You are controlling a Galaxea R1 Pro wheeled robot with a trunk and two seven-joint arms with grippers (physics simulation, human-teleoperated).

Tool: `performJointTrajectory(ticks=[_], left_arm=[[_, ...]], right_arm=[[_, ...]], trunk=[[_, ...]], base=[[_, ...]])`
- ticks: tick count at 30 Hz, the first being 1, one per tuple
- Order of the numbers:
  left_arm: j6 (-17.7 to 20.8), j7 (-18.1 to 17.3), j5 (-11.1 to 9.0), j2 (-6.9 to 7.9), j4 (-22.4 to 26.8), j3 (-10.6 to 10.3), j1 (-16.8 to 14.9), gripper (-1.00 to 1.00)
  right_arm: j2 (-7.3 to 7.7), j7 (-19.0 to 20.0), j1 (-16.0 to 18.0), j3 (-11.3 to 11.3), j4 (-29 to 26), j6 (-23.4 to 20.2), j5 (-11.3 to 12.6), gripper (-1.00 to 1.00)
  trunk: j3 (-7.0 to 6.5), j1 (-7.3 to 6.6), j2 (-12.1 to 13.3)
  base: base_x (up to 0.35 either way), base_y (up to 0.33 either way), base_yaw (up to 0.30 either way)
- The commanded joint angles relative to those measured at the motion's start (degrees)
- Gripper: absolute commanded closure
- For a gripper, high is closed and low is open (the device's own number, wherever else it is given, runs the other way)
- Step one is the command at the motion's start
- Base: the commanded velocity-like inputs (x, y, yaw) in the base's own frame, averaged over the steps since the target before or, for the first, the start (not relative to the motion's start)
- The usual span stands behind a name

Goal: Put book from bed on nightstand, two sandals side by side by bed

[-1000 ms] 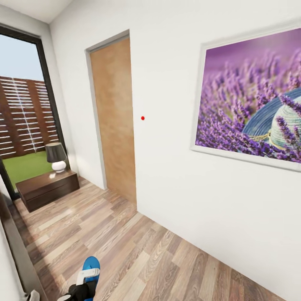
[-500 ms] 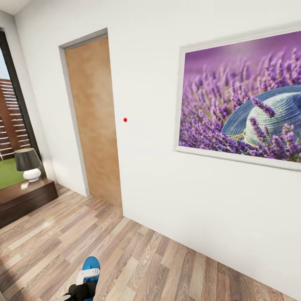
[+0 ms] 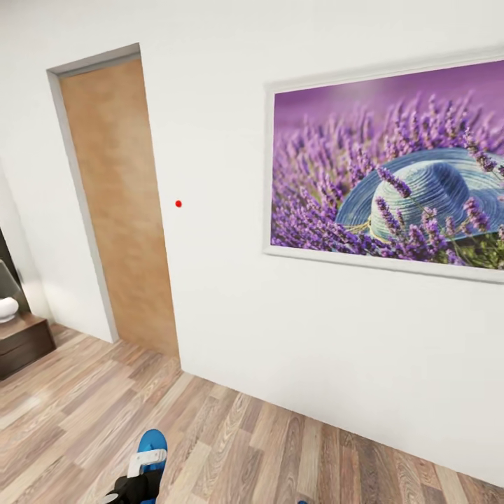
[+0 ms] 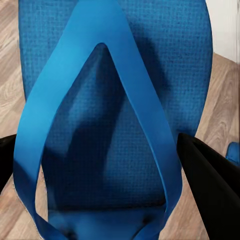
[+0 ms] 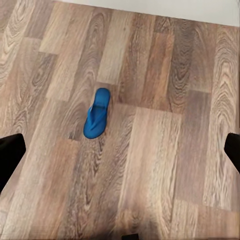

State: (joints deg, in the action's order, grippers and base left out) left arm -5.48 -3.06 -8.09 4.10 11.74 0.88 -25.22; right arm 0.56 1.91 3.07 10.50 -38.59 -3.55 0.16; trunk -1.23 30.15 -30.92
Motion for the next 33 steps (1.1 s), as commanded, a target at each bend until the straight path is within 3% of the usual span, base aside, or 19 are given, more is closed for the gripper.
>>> performJointTrajectory(ticks=[1,15,33], left_arm=[[-0.1,-0.4,-0.5,0.02,-0.1,0.1,0.0,1.0],[-0.1,-0.4,-0.5,0.03,-0.1,0.1,0.0,1.0],[-0.1,-0.4,-0.5,0.02,-0.1,0.1,0.0,1.0]], right_arm=[[-0.03,0.2,0.0,0.1,-0.1,-0.3,0.0,-1.0],[-0.1,0.2,0.0,0.1,-0.1,-0.3,0.0,-1.0],[-0.17,0.2,0.0,0.1,-0.1,-0.3,0.0,-1.0]], trunk=[[-0.03,0.03,0.0],[-0.25,0.03,0.0],[-0.25,0.03,0.0]], base=[[0.118,0.174,-0.278],[0.187,0.214,-0.135],[0.229,-0.029,-0.004]])
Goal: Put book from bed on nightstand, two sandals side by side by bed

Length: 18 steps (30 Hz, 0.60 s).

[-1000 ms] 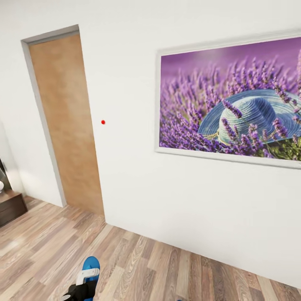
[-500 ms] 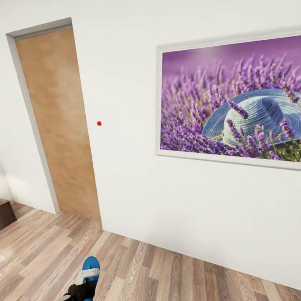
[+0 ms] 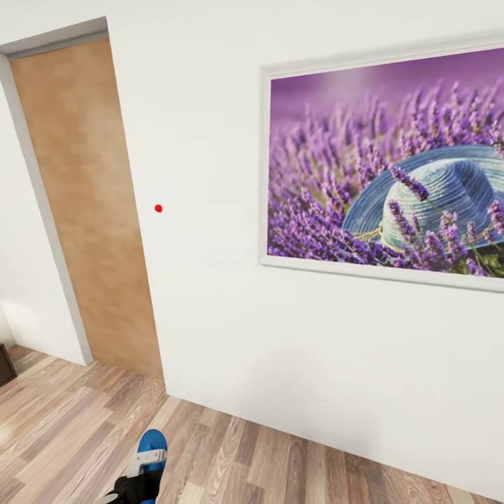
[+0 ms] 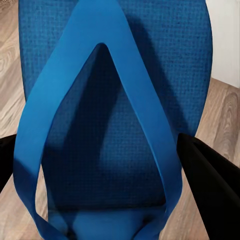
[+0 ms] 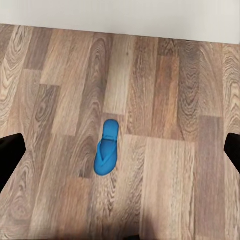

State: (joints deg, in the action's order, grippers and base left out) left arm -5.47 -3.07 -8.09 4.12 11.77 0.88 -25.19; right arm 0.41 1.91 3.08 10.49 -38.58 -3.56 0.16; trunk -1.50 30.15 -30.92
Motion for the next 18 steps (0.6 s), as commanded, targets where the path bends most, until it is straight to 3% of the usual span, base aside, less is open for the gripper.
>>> performJointTrajectory(ticks=[1,9,18], left_arm=[[-0.2,-0.4,-0.5,0.01,-0.1,0.1,0.0,1.0],[-0.2,-0.4,-0.5,0.01,-0.1,0.1,0.0,1.0],[-0.2,-0.4,-0.5,-0.02,-0.1,0.1,0.0,1.0]], right_arm=[[-0.03,0.2,0.0,0.1,-0.1,-0.3,0.0,-1.0],[-0.05,0.2,0.0,0.1,-0.1,-0.3,0.0,-1.0],[-0.09,0.2,0.0,0.1,-0.1,-0.3,0.0,-1.0]], trunk=[[0.02,0.03,0.0],[0.01,0.03,0.0],[0.01,0.03,0.0]], base=[[0.188,-0.05,0.0],[0.182,-0.019,0.0],[0.049,-0.011,0.0]])
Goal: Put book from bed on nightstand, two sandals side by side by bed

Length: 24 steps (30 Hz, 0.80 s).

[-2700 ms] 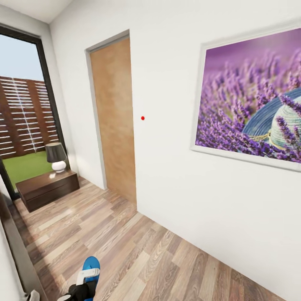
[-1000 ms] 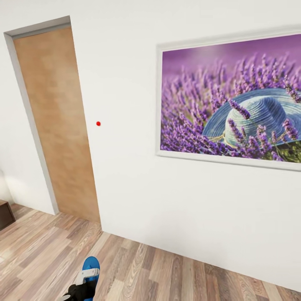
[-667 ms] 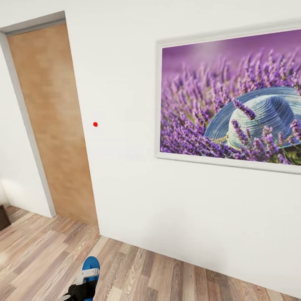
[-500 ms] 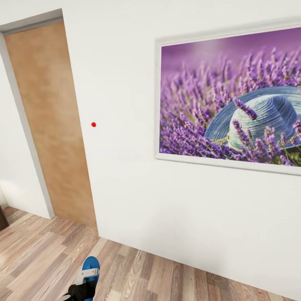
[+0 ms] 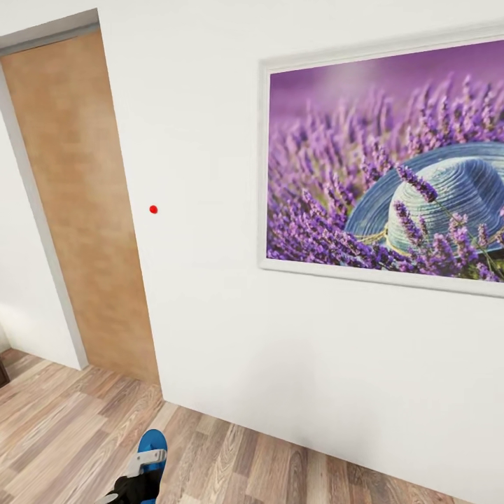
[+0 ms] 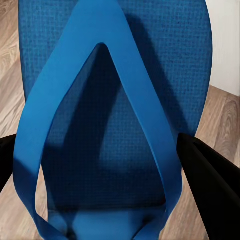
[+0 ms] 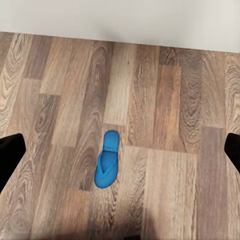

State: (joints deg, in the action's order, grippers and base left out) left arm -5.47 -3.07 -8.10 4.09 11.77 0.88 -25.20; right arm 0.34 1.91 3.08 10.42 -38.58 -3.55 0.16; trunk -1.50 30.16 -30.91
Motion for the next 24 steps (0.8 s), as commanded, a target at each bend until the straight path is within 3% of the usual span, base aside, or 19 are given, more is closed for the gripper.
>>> performJointTrajectory(ticks=[1,24], left_arm=[[-0.2,-0.4,-0.5,0.01,-0.1,0.1,0.0,1.0],[-0.2,-0.4,-0.5,0.04,-0.1,0.1,0.0,1.0]], right_arm=[[-0.02,0.2,0.0,0.1,-0.1,-0.3,0.0,-1.0],[0.01,0.1,0.0,0.3,-0.1,-0.3,0.1,-1.0]], trunk=[[0.01,0.02,0.0],[-0.75,0.02,0.0]], base=[[0.014,-0.003,-0.008],[0.002,0.0,-0.157]])
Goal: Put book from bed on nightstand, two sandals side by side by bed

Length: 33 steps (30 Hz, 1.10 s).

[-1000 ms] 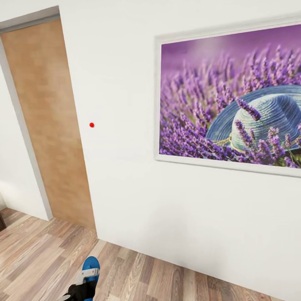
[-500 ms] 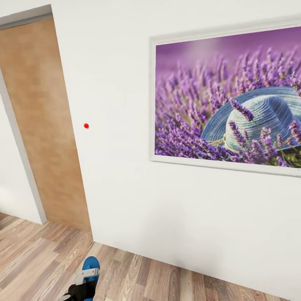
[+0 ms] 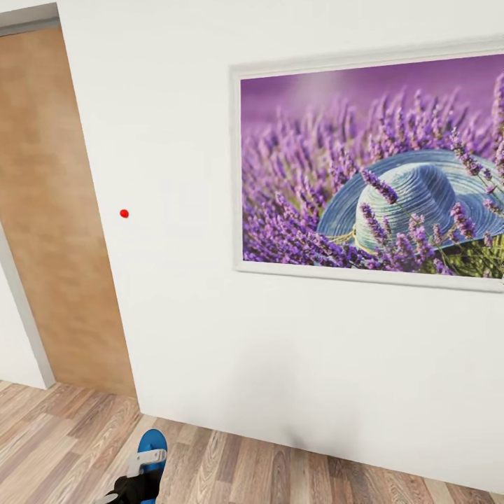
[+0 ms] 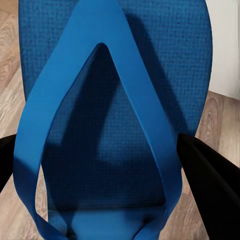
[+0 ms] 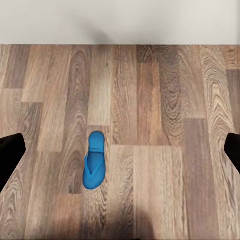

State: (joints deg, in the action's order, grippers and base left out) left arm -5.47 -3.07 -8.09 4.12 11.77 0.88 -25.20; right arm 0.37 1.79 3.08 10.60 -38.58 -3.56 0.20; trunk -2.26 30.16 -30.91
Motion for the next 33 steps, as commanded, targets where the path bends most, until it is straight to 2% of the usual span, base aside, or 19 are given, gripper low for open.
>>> performJointTrajectory(ticks=[1,5,12,15,20,24,30,33], left_arm=[[-0.2,-0.4,-0.5,0.01,-0.1,0.1,0.0,1.0],[-0.2,-0.4,-0.5,0.01,-0.1,0.1,0.0,1.0],[-0.2,-0.4,-0.5,0.01,-0.1,0.1,0.0,1.0],[-0.2,-0.4,-0.5,0.01,-0.1,0.1,0.0,1.0],[-0.2,-0.3,-0.5,-0.05,-0.1,0.1,0.0,1.0],[-0.2,-0.4,-0.5,-0.05,-0.1,0.1,-0.1,1.0],[-0.2,-0.4,-0.5,-0.02,-0.1,0.1,0.0,1.0],[-0.2,-0.4,-0.5,-0.01,-0.1,0.1,0.0,1.0]], right_arm=[[-0.02,0.2,0.0,0.2,-0.1,-0.3,0.0,-1.0],[0.09,0.1,0.0,0.6,0.4,-0.3,0.3,-1.0],[0.31,-0.1,0.3,2.4,7.6,0.6,0.9,-1.0],[0.43,-0.1,0.4,2.6,8.9,1.0,0.9,-1.0],[1.71,-0.1,0.7,3.0,11.1,2.5,1.1,-1.0],[2.61,-0.1,0.7,3.1,13.2,5.9,1.1,-1.0],[3.48,-0.1,0.8,3.0,14.8,8.8,1.1,-1.0],[3.44,-0.1,0.8,2.9,15.1,9.2,1.0,-1.0]], trunk=[[0.01,0.02,0.0],[0.0,0.02,0.0],[-0.01,0.02,0.0],[-0.01,0.02,0.0],[-0.01,0.02,0.0],[-0.01,0.02,0.0],[-0.01,0.02,0.0],[-0.01,0.02,0.0]], base=[[0.0,0.0,-0.033],[0.0,0.0,-0.02],[0.0,0.0,-0.006],[0.0,0.0,-0.002],[0.0,0.0,-0.001],[0.0,0.0,0.0],[0.0,0.0,0.0],[0.0,0.0,0.0]])
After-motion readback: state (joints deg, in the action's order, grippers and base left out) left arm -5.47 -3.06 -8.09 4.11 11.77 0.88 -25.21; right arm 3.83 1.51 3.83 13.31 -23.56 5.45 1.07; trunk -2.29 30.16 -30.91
